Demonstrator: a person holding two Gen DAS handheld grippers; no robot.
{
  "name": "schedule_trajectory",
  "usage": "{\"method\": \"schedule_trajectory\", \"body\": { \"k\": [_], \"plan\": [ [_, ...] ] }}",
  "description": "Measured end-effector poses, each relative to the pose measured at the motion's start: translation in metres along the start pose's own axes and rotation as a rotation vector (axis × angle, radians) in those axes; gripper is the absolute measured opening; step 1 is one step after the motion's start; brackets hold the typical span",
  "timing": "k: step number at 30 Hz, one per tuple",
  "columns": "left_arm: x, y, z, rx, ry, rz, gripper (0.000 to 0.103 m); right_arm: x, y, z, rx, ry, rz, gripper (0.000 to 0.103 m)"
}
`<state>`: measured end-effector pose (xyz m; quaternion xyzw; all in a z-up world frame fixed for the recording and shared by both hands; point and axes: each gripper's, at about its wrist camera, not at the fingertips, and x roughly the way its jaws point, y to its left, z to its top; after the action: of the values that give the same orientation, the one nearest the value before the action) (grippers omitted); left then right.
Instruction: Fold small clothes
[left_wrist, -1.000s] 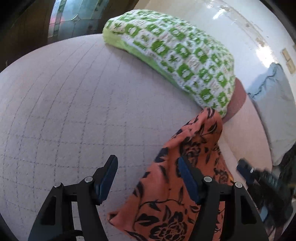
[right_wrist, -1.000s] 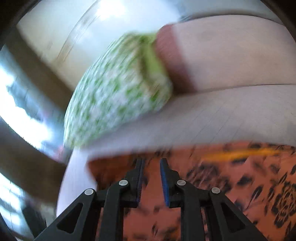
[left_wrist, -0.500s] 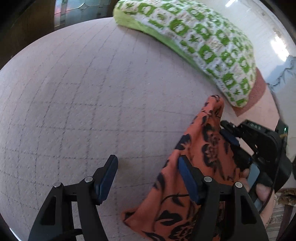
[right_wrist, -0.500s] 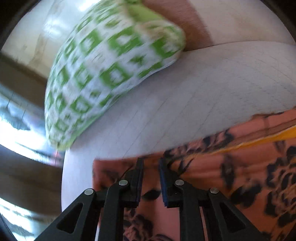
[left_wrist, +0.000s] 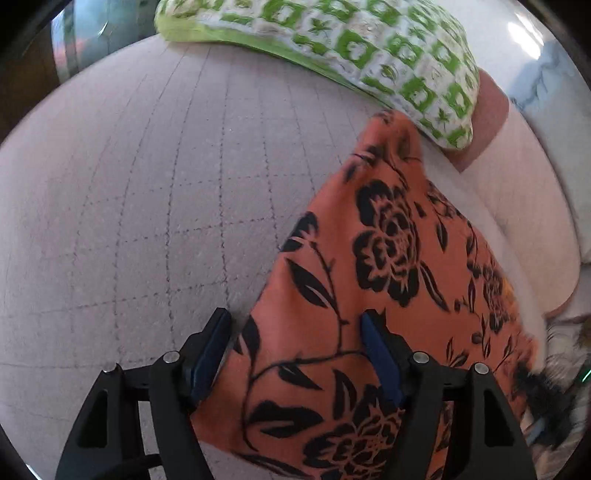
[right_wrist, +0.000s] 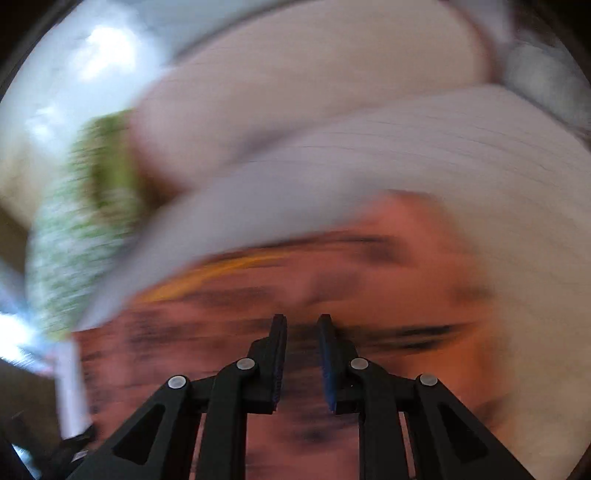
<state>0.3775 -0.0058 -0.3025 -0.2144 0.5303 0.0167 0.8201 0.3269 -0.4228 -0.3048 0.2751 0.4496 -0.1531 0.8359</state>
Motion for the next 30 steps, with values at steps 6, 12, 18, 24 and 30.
{"method": "schedule_trajectory", "body": {
  "k": [6, 12, 18, 24, 30],
  "plan": [
    [-0.019, -0.003, 0.001, 0.029, -0.064, 0.035, 0.073, -0.048, -0.037, -0.016, 0.136, -0.102, 0.157, 0.016],
    [-0.018, -0.043, -0.015, 0.216, -0.047, 0.053, 0.073, -0.063, 0.019, -0.086, -0.074, 0.049, 0.296, 0.016],
    [-0.015, -0.034, -0.016, 0.217, -0.012, 0.116, 0.073, -0.047, 0.02, -0.127, -0.042, 0.197, 0.225, 0.016],
    [-0.039, -0.02, -0.03, 0.25, -0.05, 0.114, 0.073, -0.092, -0.015, -0.122, 0.039, 0.096, 0.228, 0.016],
    [-0.021, -0.01, -0.029, 0.264, -0.014, 0.161, 0.084, -0.079, -0.078, -0.105, 0.189, 0.087, 0.128, 0.016]
  ]
}}
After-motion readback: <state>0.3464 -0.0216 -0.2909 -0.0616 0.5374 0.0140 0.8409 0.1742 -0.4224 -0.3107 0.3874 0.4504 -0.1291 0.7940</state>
